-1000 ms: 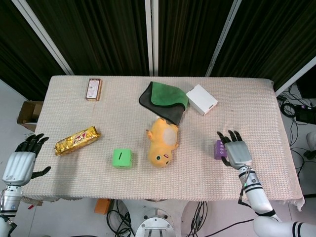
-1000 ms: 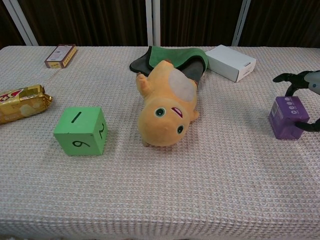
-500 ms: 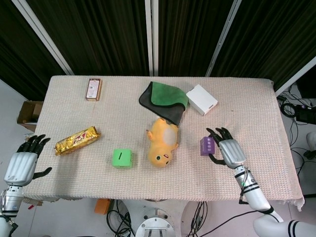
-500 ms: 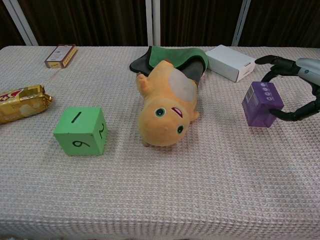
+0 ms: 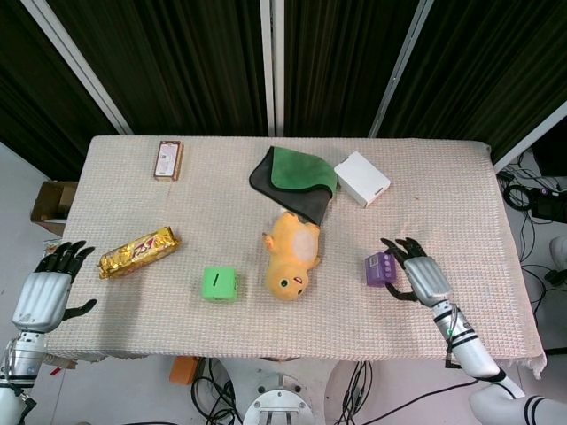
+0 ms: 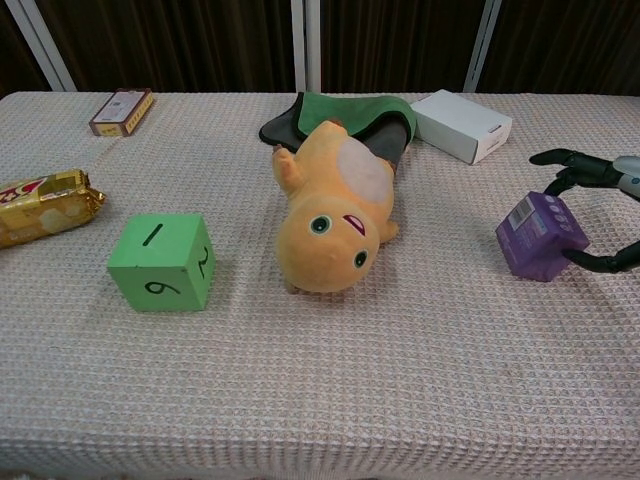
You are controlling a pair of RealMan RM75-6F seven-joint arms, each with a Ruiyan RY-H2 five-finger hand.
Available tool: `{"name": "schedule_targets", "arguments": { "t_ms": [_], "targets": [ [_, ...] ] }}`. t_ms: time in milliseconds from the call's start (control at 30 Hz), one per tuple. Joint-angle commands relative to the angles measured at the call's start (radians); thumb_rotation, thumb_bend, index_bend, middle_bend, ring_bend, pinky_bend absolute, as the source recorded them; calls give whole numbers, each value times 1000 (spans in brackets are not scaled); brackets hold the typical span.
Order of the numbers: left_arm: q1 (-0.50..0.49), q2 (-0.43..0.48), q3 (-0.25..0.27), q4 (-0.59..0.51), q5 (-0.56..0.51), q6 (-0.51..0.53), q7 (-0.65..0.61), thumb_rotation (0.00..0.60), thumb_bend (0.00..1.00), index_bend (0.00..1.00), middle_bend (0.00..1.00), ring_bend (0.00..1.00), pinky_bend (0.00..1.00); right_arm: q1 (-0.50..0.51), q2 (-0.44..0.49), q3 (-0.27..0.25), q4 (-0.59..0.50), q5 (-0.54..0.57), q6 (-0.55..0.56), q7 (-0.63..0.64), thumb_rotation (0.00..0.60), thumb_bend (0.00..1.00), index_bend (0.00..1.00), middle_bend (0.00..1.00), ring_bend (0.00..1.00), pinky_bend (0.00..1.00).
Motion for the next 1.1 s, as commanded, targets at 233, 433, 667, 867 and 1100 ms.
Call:
{"name": "schedule_targets", "arguments": {
  "t_ms": [233,433,667,867,1100],
  "targets": [
    [-6,-5,1,0,1,-9,3,600,129,166,98,83,228,-15,65,-13,-33,50,-70,-29,600,341,0,406,27,0],
    [-7,-4,0,-5,-3,-10,7,600,129,166,98,82,228,-24,80,-10,-41,38,-47,-87,600,185,0,0,0,0],
    [-6,-3,0,-1,-5,-9,-1,600,129,166,98,82,228,-35,137,0,-146,81,-47,-228,600,156,0,0,0,0],
    [-3,1,0,-3,-5,-4,-3,600,129,166,98,83,228,-5,171,28,-286,168,-86,-422,600,155,0,1,0,0],
    [2,9,6,-8,-14,-10,-2,600,129,166,98,82,228,44,138,71,-374,346,-104,-662,600,154,0,136,0,0]
  ]
}}
